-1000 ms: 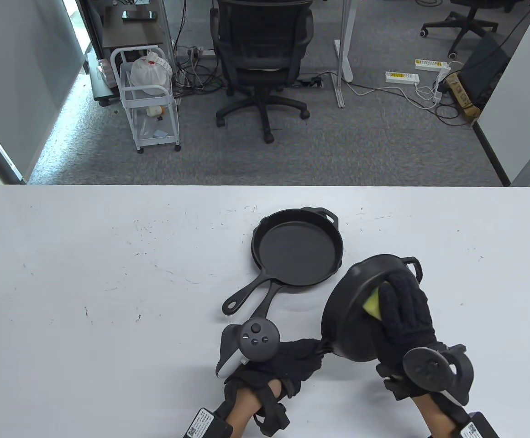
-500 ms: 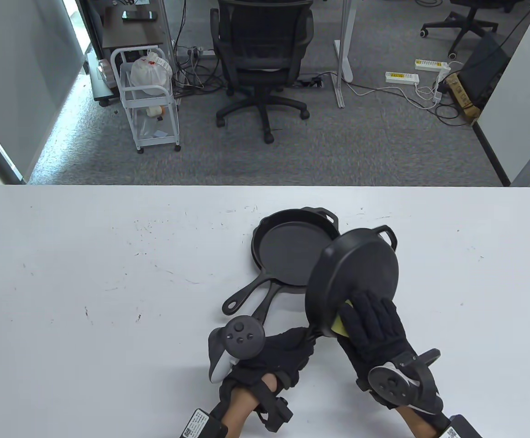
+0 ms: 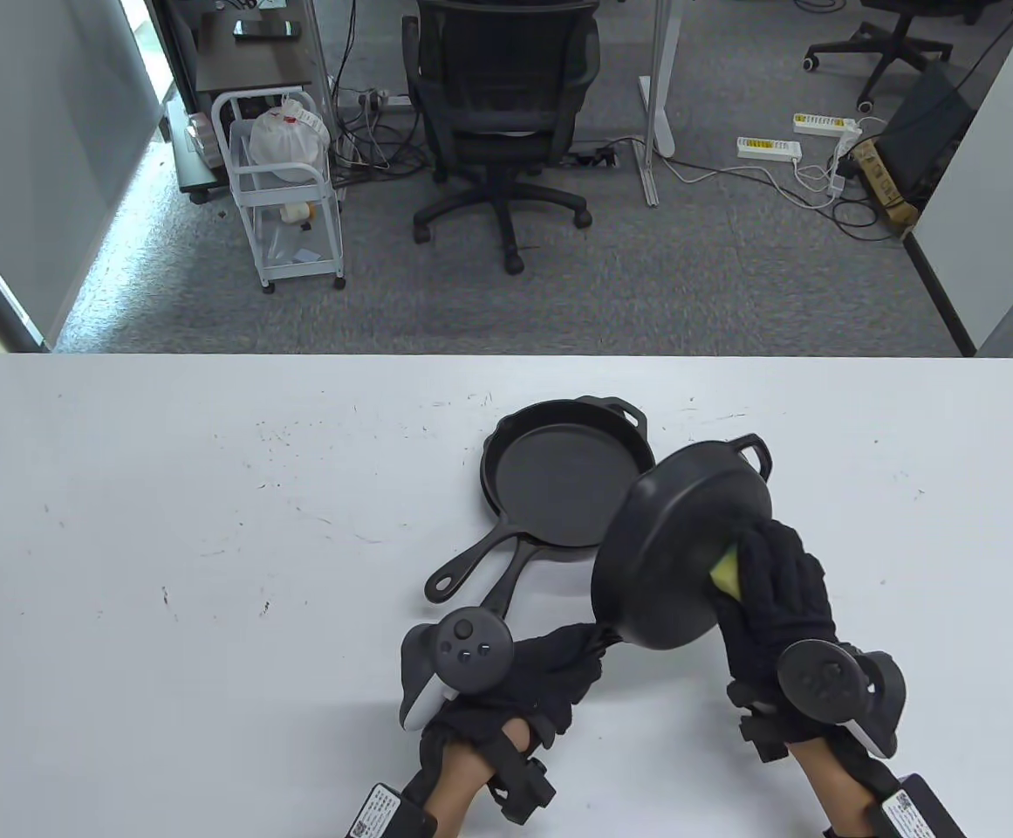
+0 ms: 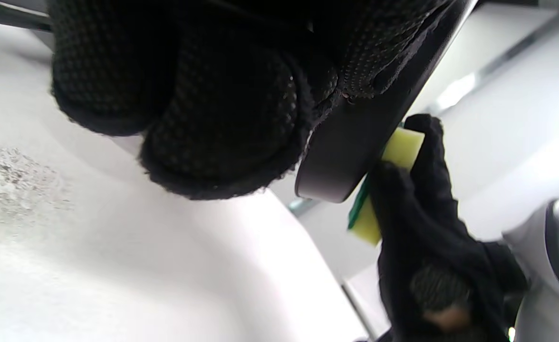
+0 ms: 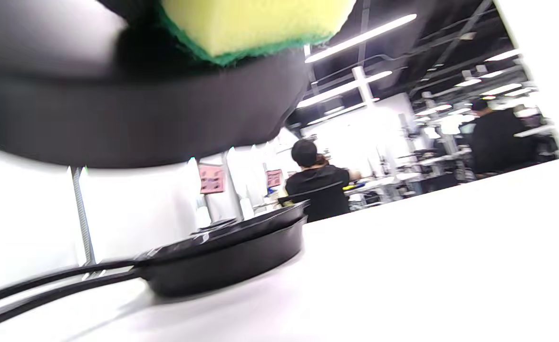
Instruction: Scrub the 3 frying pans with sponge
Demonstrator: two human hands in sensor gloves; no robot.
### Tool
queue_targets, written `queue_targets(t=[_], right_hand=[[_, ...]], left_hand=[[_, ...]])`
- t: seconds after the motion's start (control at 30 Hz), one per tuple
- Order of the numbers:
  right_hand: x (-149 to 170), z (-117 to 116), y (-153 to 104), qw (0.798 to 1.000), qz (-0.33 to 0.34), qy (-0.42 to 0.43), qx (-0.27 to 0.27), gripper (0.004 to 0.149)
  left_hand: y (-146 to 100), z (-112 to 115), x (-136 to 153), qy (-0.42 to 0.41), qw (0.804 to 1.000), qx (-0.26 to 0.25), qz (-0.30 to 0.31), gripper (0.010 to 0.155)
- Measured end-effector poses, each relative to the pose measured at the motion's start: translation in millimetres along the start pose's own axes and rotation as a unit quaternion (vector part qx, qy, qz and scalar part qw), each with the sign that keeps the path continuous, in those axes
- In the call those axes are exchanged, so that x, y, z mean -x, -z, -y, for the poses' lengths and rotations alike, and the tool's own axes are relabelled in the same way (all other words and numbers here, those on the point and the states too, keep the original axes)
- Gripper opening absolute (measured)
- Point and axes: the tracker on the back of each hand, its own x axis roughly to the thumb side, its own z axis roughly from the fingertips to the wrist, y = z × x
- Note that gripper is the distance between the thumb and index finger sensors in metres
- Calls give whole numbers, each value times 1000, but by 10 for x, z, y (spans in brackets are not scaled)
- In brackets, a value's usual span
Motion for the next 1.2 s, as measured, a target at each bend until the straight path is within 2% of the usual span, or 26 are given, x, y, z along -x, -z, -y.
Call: queue_targets(t=[0.1,0.2,0.33,0.43,0.53,0.67,0.77,0.9,1.0,1.07,1.2], right_hand=[[-322,-55,-84,996,76,-54,10,69],[-564,26,-153,990,119,-76,25,70],[-572,249,-166,992,96,-47,70,70],[-366,384,-103,995,40,-24,89,69],[-107,374,-35,997,-16,26,75,69],[53,206,17,998,-45,26,20,70],[-37,65,1,999,-25,12,-16,70],[-382,-60,-90,995,70,-74,-24,70],[-515,7,-114,992,95,-82,-14,70],[-486,101,-112,994,85,-69,11,71],[-177,269,-45,998,6,4,57,70]], left_hand=[[-8,6,34,-26,999,5,-21,56],[17,58,48,-3,999,52,-14,56],[33,154,-60,80,992,101,16,56],[32,203,-116,85,990,113,27,56],[26,176,-109,63,993,95,31,56],[6,92,-51,44,998,37,19,56],[-10,43,-7,29,1000,-2,9,56],[-24,28,21,32,999,-27,-7,56],[-6,40,-9,93,996,-2,5,56],[3,83,-42,128,991,19,20,56],[19,176,-90,130,990,50,37,56]])
